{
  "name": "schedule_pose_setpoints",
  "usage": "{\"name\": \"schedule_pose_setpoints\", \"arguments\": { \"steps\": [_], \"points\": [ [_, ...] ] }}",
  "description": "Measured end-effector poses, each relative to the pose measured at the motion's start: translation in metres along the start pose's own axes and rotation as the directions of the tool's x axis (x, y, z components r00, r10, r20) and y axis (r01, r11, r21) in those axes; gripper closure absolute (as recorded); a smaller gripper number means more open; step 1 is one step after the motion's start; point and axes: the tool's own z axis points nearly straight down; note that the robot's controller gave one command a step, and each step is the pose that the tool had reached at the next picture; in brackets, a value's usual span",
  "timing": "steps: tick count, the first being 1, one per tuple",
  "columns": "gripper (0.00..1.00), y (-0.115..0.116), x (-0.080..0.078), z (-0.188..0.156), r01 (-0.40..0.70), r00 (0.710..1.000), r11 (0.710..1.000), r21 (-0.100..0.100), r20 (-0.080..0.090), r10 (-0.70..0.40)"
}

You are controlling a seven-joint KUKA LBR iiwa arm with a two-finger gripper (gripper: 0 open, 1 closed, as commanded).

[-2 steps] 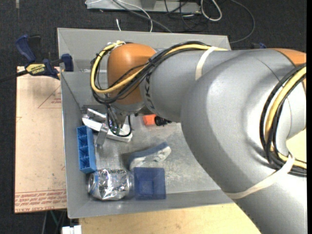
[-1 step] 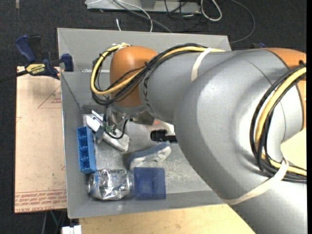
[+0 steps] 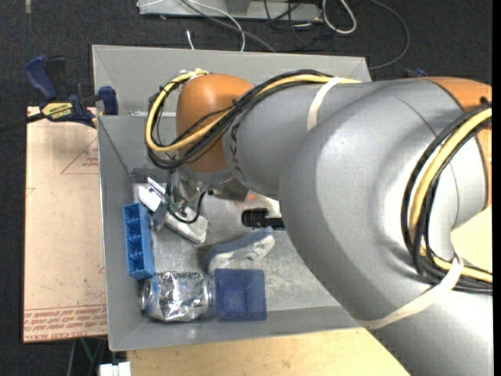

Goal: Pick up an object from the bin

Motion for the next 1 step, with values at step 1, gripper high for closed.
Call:
{"name": "schedule_pose_setpoints", "arguments": {
  "steps": [1],
  "points": [
    [1.0, -0.0005, 0.0003, -0.0016, 0.001, 1.0, 1.0, 0.002, -0.001, -0.001]
  ]
}}
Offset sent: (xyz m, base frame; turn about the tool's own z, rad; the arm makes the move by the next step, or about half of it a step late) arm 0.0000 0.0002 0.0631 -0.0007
